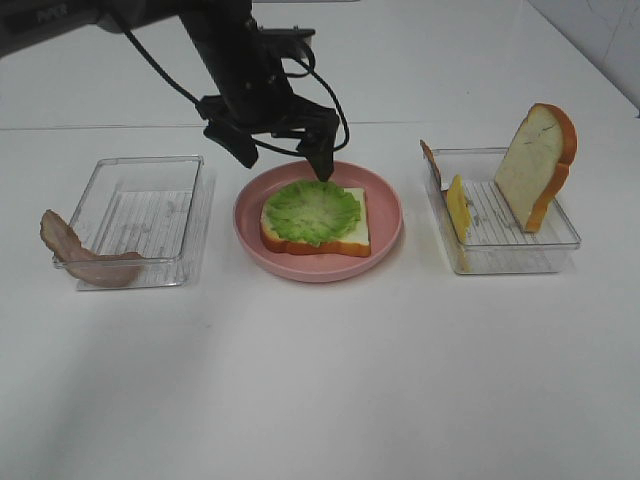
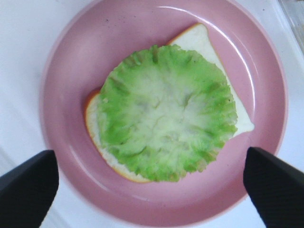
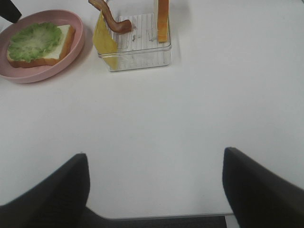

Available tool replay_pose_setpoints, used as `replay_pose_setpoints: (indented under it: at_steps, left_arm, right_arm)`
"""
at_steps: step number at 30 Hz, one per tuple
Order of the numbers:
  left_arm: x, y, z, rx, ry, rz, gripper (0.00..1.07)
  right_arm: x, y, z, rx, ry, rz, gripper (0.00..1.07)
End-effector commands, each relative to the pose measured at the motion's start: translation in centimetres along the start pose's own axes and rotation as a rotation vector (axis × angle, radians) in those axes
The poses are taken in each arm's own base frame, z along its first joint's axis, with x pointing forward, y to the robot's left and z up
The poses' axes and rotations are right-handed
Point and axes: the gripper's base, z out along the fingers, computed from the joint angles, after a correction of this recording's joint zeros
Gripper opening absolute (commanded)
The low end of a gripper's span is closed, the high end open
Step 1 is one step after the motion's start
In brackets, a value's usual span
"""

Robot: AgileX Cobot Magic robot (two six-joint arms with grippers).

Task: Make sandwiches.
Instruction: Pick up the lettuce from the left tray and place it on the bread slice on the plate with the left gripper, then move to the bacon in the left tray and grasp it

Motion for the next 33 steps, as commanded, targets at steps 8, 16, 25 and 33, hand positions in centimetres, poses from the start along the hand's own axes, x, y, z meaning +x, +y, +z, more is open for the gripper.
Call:
replay_pose_setpoints:
  at_steps: [8, 16, 25, 33]
  left_arm:
    - [0.4, -0.6, -10.0, -0.097, -0.062, -0.048, 1.02]
    - [4.6, 3.0, -13.8, -0.196, 0.002, -0.127, 1.02]
    - [10.1, 9.9, -16.2, -0.261, 0.084, -0.350, 1.02]
    - [11.7, 12.2, -12.9, -0.250, 0.209, -0.386, 1.02]
  right_arm:
    - [0.2, 0.0, -0.2, -0.003, -0.035, -0.005, 0.75]
    - [0.2, 0.0, -0.2, -0.003, -0.035, -0.005, 0.75]
    - [0.2, 0.0, -0.2, -0.003, -0.035, -0.005, 0.75]
    - [0.2, 0.0, -0.2, -0.003, -0.035, -0.005, 0.75]
